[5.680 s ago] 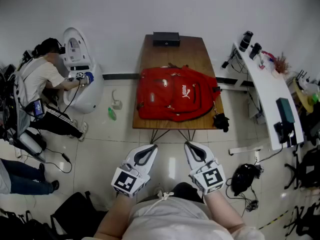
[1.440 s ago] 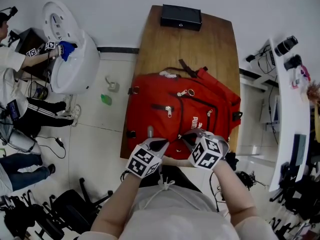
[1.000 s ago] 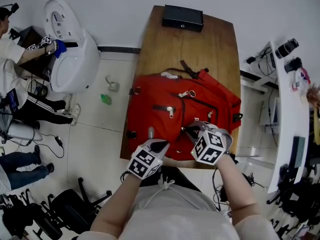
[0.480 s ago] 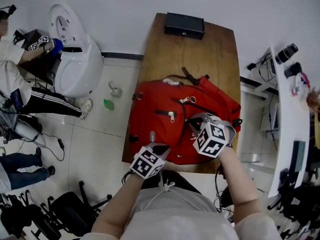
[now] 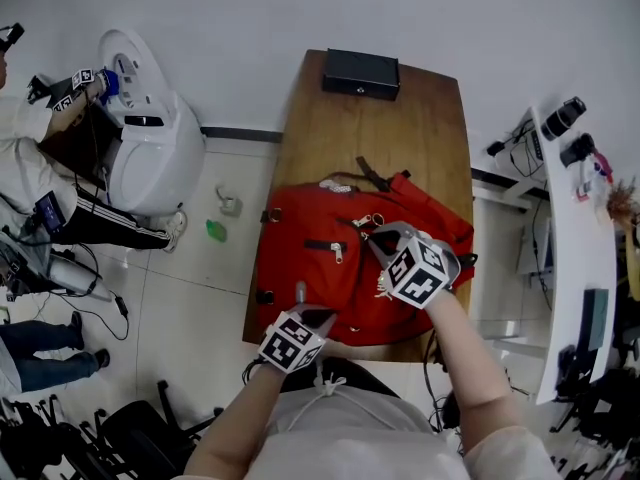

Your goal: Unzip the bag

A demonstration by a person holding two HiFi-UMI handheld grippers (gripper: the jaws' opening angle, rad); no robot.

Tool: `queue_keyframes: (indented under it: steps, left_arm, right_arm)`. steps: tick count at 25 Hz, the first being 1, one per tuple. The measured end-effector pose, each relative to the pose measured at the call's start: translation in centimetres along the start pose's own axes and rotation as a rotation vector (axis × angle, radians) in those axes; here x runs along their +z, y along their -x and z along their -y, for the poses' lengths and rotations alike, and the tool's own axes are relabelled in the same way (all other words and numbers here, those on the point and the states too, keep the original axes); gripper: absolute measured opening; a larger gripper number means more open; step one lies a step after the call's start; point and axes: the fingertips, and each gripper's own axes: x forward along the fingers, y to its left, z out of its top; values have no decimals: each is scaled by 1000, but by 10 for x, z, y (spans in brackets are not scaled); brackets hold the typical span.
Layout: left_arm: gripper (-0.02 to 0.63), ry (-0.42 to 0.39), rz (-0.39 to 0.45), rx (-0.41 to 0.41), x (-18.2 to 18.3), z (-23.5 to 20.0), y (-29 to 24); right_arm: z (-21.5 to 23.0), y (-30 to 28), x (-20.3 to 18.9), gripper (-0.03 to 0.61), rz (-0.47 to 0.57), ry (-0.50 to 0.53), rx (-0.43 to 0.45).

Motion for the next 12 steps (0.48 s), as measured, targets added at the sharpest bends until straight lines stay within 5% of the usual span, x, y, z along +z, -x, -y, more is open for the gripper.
queue_keyframes:
  steps: [12]
  left_arm:
    - [5, -3, 2, -25, 1, 1, 0]
  right_arm:
    - [23, -24, 12, 18, 33, -25, -4]
